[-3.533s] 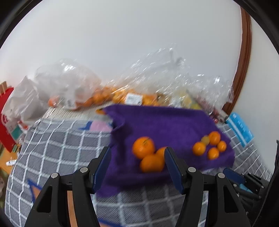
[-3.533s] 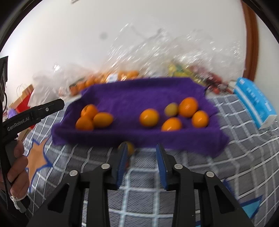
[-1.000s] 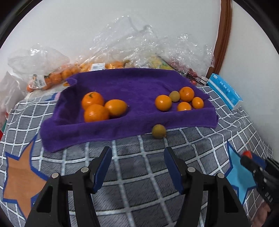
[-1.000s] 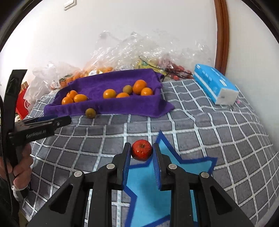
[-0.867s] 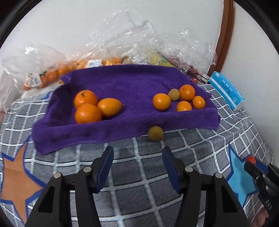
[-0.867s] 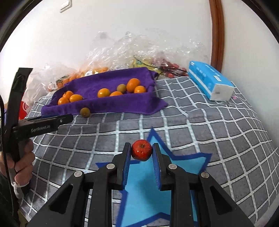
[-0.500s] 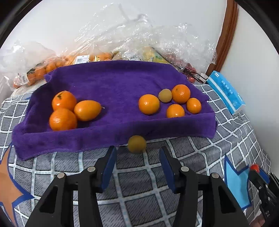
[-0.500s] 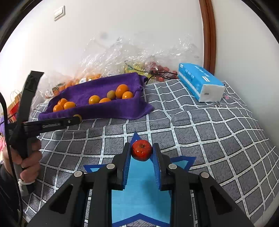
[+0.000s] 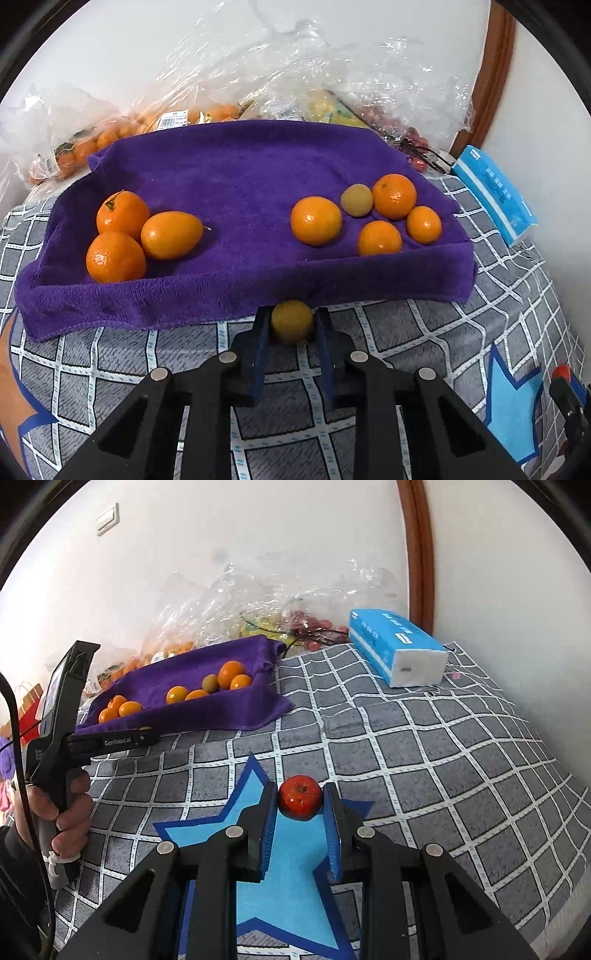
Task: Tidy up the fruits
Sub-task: 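Grasp the small greenish fruit on the bedspread with the left tool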
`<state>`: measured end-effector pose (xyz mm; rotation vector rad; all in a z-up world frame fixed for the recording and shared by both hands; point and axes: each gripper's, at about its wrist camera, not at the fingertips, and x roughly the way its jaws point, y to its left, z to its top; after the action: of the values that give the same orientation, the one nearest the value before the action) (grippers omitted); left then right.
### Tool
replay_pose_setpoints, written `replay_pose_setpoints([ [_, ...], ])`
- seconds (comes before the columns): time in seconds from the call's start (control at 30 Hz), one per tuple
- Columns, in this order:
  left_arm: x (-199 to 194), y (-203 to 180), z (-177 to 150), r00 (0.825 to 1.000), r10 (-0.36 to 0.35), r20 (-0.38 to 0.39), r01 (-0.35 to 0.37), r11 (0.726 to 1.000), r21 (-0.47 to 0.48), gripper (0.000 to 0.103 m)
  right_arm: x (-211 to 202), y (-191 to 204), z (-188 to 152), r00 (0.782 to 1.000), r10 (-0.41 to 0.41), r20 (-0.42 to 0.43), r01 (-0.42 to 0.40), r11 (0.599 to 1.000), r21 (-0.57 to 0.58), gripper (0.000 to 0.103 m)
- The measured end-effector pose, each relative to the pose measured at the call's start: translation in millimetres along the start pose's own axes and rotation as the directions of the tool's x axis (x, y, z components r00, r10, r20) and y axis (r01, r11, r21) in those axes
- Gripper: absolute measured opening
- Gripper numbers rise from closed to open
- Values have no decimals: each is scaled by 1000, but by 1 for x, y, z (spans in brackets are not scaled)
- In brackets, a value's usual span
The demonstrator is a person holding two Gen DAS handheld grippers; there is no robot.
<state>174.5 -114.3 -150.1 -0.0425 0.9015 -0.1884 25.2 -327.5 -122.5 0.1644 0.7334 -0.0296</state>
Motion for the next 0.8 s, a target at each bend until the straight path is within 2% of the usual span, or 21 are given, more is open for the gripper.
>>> replay_pose_setpoints([
  [0.2, -19, 1, -11, 1000, -21, 16, 21, 1000, 9, 23, -2, 4, 0, 1000, 11, -21, -10, 1000, 11, 25],
  [0.5, -57, 6, -28, 997, 3, 73, -8, 998, 70, 23, -20, 31, 5, 1000, 12, -7, -12, 1000, -20, 24],
  [0.8, -90, 50, -35, 994, 18, 104, -17, 1000, -7, 23, -29, 73, 21, 999, 45, 25, -43, 996, -78, 25],
])
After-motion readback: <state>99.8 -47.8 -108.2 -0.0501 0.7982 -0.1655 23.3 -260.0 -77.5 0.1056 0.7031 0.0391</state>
